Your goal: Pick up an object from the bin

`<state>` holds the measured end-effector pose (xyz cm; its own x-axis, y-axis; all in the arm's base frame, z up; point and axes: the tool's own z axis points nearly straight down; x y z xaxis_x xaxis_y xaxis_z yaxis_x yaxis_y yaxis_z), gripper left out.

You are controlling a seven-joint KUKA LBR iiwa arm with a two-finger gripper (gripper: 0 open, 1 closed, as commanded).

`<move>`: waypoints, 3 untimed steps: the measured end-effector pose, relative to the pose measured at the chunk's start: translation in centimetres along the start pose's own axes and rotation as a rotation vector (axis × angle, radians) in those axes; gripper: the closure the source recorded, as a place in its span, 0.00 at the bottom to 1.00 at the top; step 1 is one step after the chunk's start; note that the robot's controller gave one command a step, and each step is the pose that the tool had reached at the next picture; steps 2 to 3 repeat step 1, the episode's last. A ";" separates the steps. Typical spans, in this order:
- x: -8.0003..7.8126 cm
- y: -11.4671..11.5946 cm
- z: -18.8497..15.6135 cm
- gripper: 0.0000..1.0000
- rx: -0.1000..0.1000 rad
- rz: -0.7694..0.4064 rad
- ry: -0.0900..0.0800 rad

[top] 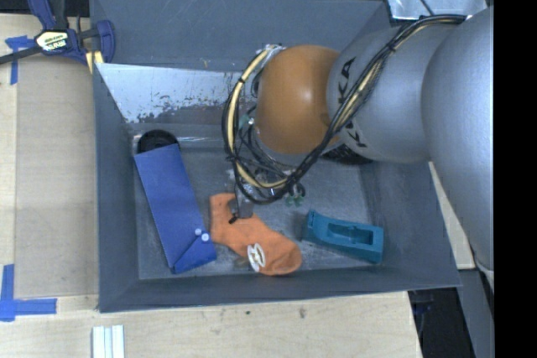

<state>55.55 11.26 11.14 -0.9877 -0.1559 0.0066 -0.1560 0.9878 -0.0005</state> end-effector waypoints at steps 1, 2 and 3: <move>0.0 3.7 -3.7 1.00 0.000 -0.013 -0.013; 0.0 3.7 -3.7 1.00 0.000 -0.013 -0.013; 0.0 3.7 -3.7 1.00 0.000 -0.013 -0.013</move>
Offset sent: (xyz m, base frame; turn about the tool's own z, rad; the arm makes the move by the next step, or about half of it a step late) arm -0.0185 0.0252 0.0373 -0.0370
